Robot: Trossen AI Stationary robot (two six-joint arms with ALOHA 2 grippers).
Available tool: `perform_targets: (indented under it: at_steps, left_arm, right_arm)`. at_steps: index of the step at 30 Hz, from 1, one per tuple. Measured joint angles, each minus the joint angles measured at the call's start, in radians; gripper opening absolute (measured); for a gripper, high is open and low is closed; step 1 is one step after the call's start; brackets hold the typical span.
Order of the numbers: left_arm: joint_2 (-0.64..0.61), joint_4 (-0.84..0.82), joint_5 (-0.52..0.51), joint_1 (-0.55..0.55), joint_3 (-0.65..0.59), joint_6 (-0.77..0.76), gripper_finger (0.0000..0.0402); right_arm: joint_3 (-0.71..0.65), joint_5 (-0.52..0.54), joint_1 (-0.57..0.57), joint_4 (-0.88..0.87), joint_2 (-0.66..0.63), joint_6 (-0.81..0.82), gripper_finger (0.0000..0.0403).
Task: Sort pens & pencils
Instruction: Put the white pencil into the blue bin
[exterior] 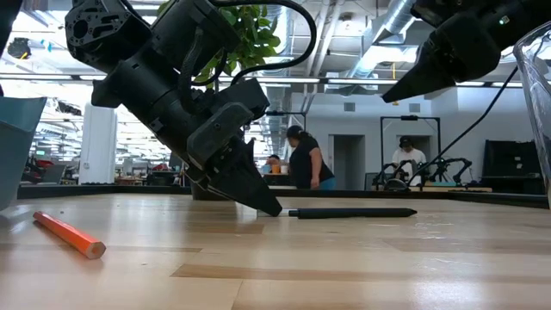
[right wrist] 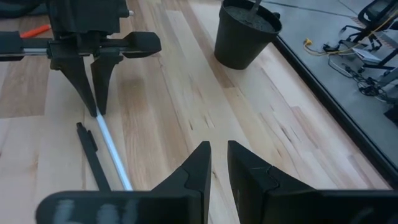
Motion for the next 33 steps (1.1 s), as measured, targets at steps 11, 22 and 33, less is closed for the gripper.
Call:
perform_targets:
  at_steps: [11, 22, 33]
  left_arm:
    - [-0.031, -0.015, -0.035, 0.002, -0.002, 0.022, 0.0004]
    - [-0.033, -0.005, -0.029, 0.005, -0.001, 0.023, 0.0002]
    - [-0.034, 0.003, 0.025, 0.005, 0.0, 0.011, 0.0001]
  right_arm:
    - [0.0, 0.083, 0.002, 0.002, 0.0, 0.0, 0.0075]
    - [0.0, 0.082, 0.002, 0.001, 0.0, 0.001, 0.0075]
    - [0.0, 0.079, 0.002, 0.001, 0.0, 0.017, 0.0075]
